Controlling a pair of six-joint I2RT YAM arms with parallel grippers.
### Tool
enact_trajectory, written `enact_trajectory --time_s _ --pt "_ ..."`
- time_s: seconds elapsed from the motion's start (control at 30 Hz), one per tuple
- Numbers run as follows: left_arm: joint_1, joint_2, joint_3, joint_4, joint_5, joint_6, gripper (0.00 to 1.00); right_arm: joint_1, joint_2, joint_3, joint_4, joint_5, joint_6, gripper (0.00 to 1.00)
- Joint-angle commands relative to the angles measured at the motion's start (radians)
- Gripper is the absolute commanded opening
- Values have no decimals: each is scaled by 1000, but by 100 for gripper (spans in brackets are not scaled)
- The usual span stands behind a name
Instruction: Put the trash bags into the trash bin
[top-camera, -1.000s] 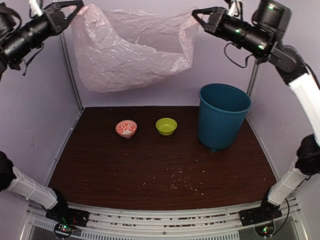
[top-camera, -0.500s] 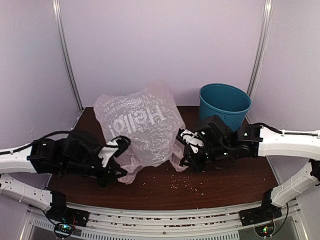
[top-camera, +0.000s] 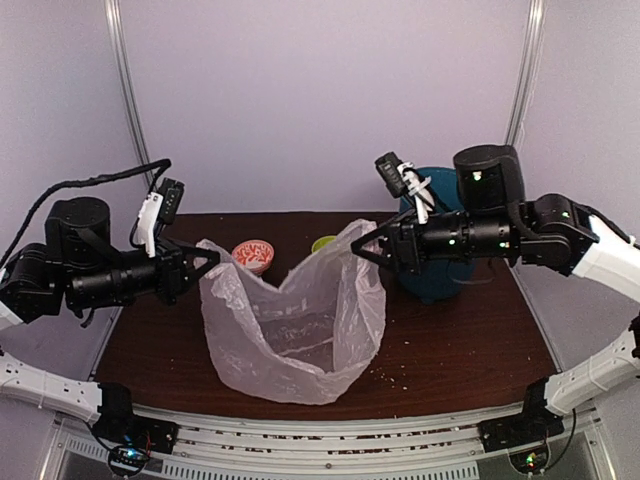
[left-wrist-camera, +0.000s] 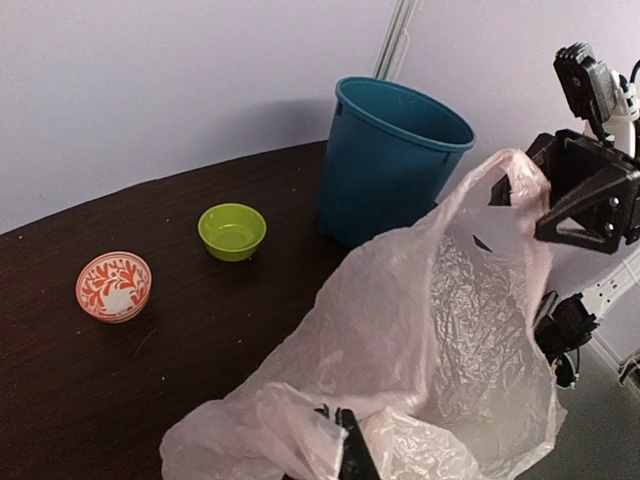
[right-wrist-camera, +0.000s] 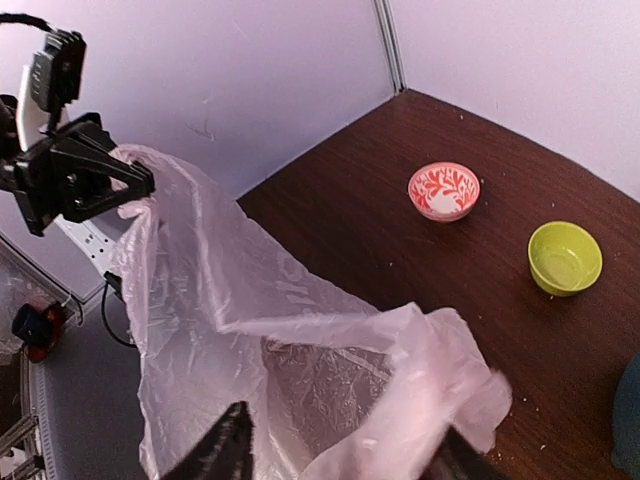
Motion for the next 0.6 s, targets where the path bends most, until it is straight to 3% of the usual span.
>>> enact_trajectory --time_s 0.0,0.1,0.17,0.37,0.57 --pt "5 6 6 -5 -140 -70 0 -19 35 63 -44 -28 40 72" --pt "5 2 -11 22 -245 -102 0 -25 27 111 -57 -39 32 84" --pt "5 2 -34 71 -290 -115 0 -41 22 145 -66 -38 34 88" --pt "5 44 -52 123 -267 -103 0 -155 27 276 -158 -22 62 88" --pt "5 72 -46 129 -301 -129 0 -317 121 441 -379 94 74 85"
